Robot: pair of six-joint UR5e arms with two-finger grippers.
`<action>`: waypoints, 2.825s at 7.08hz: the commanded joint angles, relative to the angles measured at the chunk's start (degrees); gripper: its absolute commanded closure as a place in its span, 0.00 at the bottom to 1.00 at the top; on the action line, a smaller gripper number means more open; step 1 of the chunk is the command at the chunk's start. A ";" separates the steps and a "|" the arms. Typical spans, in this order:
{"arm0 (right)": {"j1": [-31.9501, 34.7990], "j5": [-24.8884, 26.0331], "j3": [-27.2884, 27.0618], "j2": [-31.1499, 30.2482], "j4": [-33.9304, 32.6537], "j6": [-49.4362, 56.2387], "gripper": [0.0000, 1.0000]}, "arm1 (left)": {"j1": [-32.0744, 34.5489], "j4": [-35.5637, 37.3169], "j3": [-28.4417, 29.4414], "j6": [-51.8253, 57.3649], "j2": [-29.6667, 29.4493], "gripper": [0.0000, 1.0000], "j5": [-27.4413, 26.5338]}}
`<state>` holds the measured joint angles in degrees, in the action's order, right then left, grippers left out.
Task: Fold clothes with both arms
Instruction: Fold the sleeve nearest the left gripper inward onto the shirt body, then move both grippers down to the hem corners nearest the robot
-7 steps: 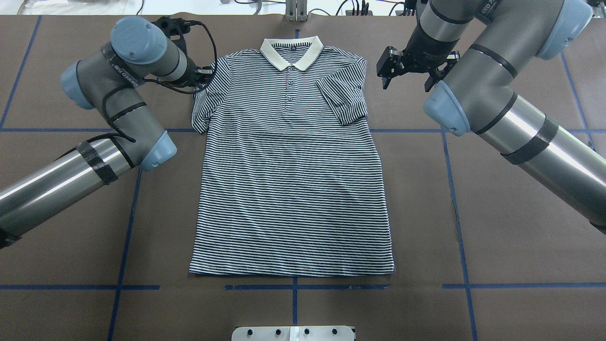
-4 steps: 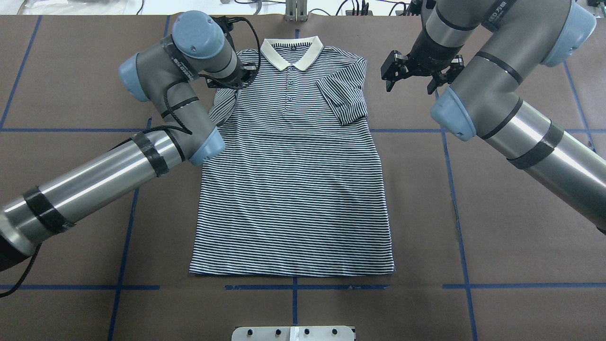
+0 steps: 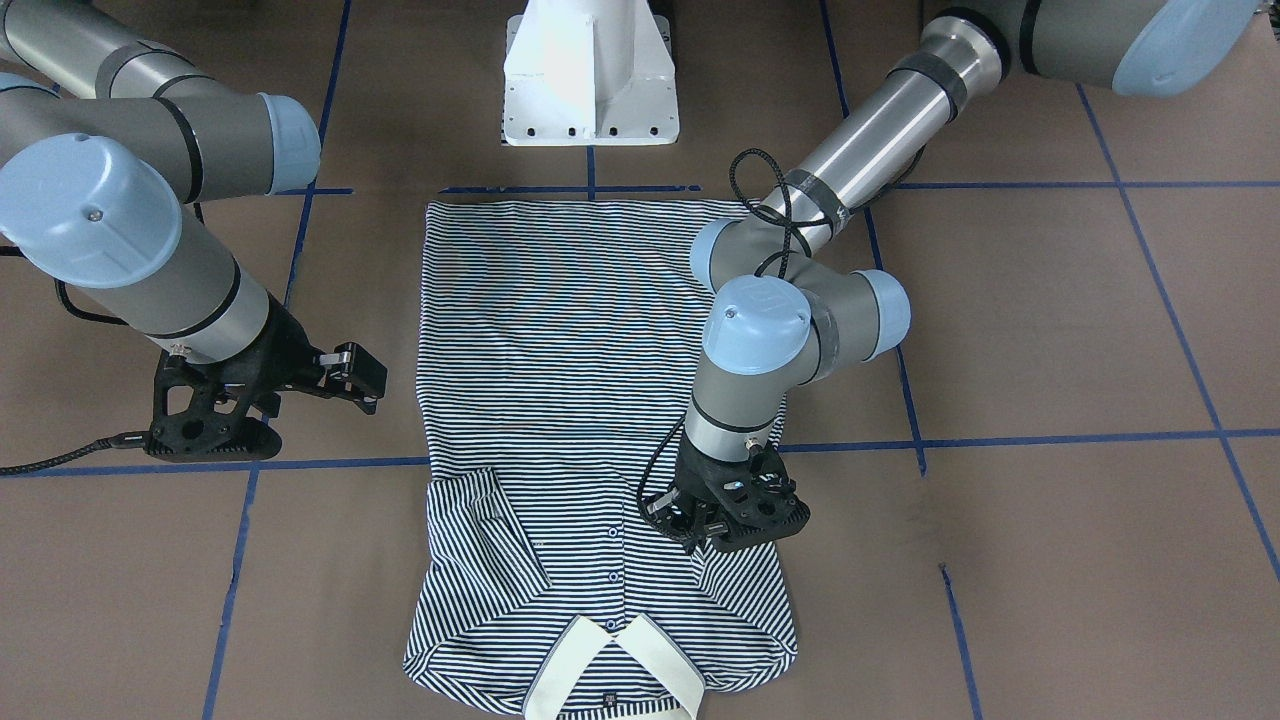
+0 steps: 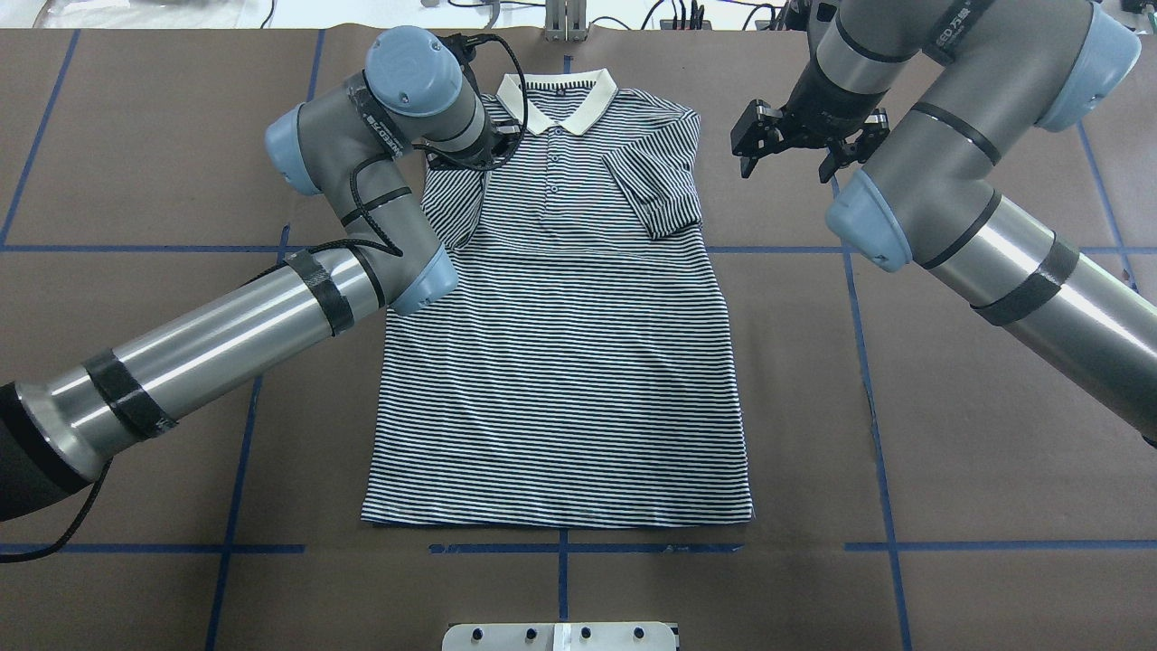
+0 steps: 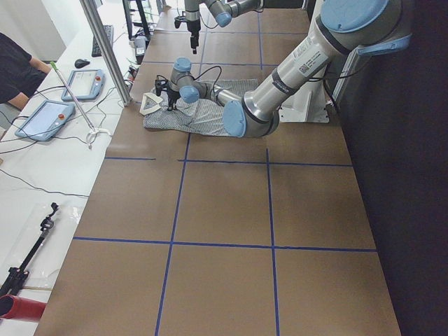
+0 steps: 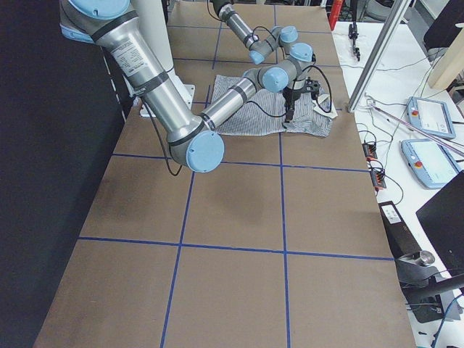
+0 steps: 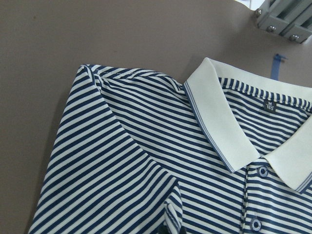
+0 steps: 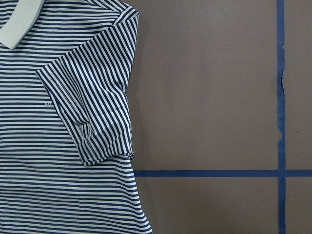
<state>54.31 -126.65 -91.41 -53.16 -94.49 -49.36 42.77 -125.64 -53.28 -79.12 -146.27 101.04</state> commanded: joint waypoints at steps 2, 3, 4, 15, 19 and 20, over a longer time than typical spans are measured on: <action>0.00 -0.09 -0.17 -0.45 0.18 -0.03 0.00 | 0.12 -1.36 -1.54 0.63 -0.07 0.00 -0.06; -0.09 -0.09 -1.48 -1.58 0.18 -0.90 0.00 | 0.21 -0.49 -5.21 2.20 1.67 0.00 2.55; -1.04 -0.09 -5.06 -4.20 0.18 -1.26 0.00 | 0.21 0.13 -12.73 2.39 7.78 0.00 7.37; -39.46 29.71 -21.89 -25.94 15.74 -39.76 0.01 | -0.05 17.80 -58.51 10.83 33.78 0.00 7.41; -39.64 28.31 -21.97 -25.06 12.84 -39.67 0.69 | -0.05 17.80 -58.60 10.83 33.68 0.00 7.50; -39.64 27.69 -21.97 -25.06 12.84 -39.67 0.97 | -0.05 17.80 -58.51 10.83 33.68 0.00 7.50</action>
<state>14.70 -98.22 -113.38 -78.31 -81.53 -89.06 42.73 -107.84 -111.89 -68.29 -112.58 108.54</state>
